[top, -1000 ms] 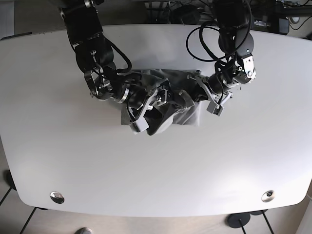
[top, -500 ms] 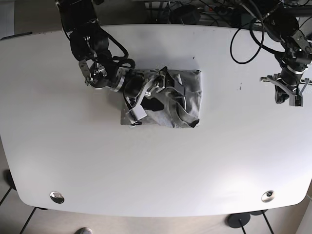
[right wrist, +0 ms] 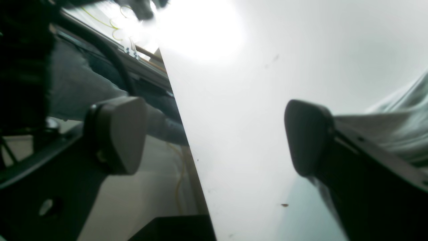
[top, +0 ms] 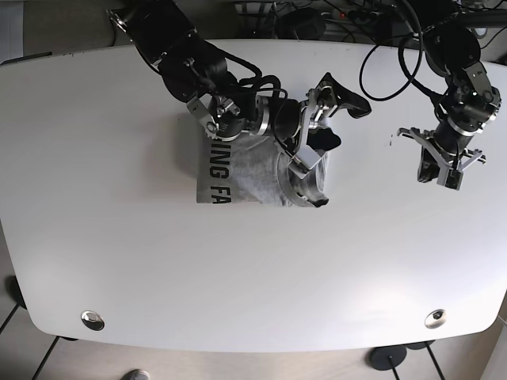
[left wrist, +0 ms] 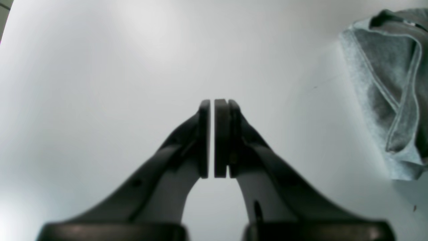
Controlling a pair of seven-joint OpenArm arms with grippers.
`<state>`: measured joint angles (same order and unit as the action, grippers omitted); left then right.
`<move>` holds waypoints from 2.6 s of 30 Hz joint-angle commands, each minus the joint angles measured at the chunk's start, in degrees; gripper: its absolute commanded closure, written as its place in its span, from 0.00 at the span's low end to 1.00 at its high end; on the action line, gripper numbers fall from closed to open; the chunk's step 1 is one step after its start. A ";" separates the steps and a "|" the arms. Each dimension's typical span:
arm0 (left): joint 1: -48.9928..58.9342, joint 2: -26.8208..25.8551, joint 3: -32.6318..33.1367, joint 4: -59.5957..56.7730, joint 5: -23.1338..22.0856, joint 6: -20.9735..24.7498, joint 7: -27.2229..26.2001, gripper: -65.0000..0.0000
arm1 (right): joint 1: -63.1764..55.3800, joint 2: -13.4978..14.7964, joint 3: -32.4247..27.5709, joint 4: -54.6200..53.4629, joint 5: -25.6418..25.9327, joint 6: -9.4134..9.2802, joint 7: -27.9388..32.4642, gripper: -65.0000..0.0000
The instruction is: Fold the T-shirt properly
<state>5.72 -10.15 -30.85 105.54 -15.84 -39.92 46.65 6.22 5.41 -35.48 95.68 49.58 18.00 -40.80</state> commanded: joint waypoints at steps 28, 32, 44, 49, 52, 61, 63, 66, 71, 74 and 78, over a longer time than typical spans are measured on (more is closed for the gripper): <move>2.50 6.68 22.72 -12.57 -1.00 -0.08 -1.60 1.00 | 11.14 12.57 14.69 -38.49 -9.89 0.42 32.22 0.61; -5.23 5.10 22.72 -20.83 -1.00 -0.08 -1.60 1.00 | 9.03 12.83 14.78 -37.88 -12.26 3.14 32.40 0.62; -36.27 1.49 28.52 -58.64 -0.65 -0.08 -15.14 0.99 | -3.71 12.74 21.02 -24.60 -12.79 8.42 32.14 0.61; -34.42 -0.09 28.26 -42.20 -1.00 -0.08 -9.16 0.75 | -6.70 10.19 21.02 -18.18 -12.79 8.24 27.13 0.62; -27.21 1.14 28.52 -27.87 -0.74 4.19 -8.81 0.55 | -6.88 9.84 20.94 -15.72 -12.79 8.42 24.58 0.62; -15.87 9.14 41.00 -16.79 8.58 31.26 -23.58 0.48 | -6.61 13.01 21.46 -14.67 -12.35 8.51 24.49 0.62; -14.55 10.11 44.43 -21.18 13.07 37.06 -28.32 0.48 | -6.53 13.62 21.55 -14.76 -12.35 8.51 24.66 0.62; -14.20 10.02 48.57 -33.84 16.14 39.26 -37.82 0.48 | -6.70 13.18 25.33 -14.93 -12.26 8.51 24.66 0.61; -13.85 4.04 44.70 -45.62 16.14 36.98 -42.21 0.48 | -6.53 13.10 26.30 -14.58 -12.18 8.51 24.58 0.61; -13.76 -5.19 35.99 -45.89 16.14 23.09 -41.69 0.49 | -6.53 13.10 26.30 -13.00 -12.18 8.51 24.58 0.61; -14.29 -17.41 26.24 -46.50 16.49 9.99 -34.65 0.49 | -6.79 13.10 26.30 -11.33 -12.18 8.42 24.58 0.61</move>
<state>-8.73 -26.96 -4.93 59.22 -2.79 -30.89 8.14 -1.30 17.93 -9.47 82.94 36.34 25.76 -17.82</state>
